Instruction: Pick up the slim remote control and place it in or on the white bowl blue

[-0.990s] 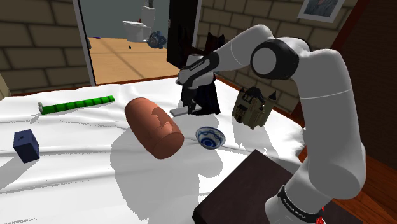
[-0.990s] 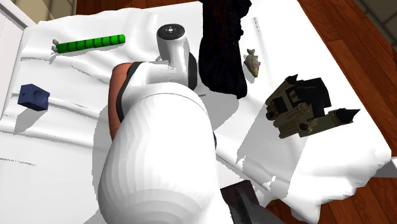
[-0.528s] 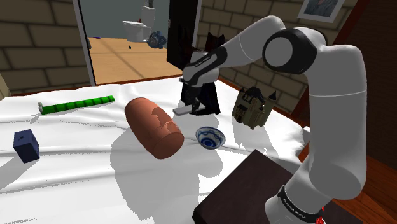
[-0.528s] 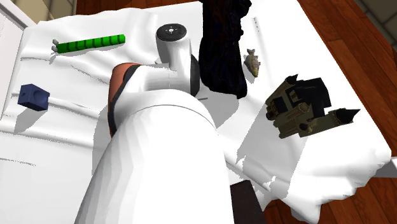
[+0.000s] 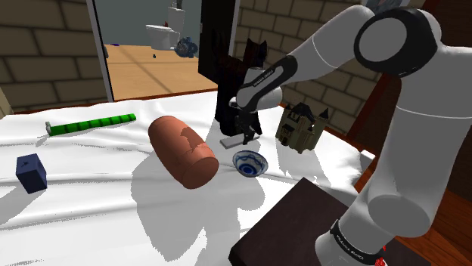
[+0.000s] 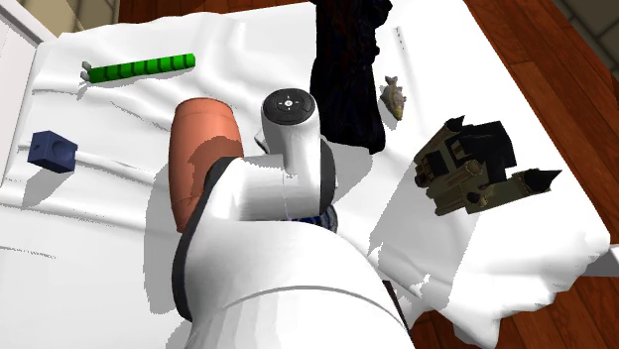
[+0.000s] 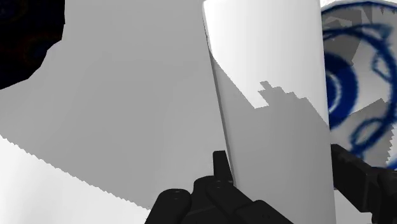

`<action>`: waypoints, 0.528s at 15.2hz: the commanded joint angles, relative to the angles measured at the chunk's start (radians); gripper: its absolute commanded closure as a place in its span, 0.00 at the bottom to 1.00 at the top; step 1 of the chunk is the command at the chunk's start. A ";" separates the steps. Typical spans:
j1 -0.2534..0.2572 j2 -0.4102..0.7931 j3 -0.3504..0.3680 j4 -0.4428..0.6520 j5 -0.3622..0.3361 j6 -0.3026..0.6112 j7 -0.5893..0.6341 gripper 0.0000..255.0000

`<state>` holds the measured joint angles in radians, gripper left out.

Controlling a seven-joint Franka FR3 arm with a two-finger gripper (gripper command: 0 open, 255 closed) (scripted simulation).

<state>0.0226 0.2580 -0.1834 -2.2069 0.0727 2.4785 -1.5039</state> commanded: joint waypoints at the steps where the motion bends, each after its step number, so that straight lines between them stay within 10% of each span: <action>1: 0.003 -0.065 -0.007 -0.095 -0.013 0.032 0.002 1.00; 8: -0.001 -0.188 -0.023 -0.304 -0.046 0.121 0.004 1.00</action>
<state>0.0219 0.0679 -0.2068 -2.4975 0.0244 2.5832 -1.4980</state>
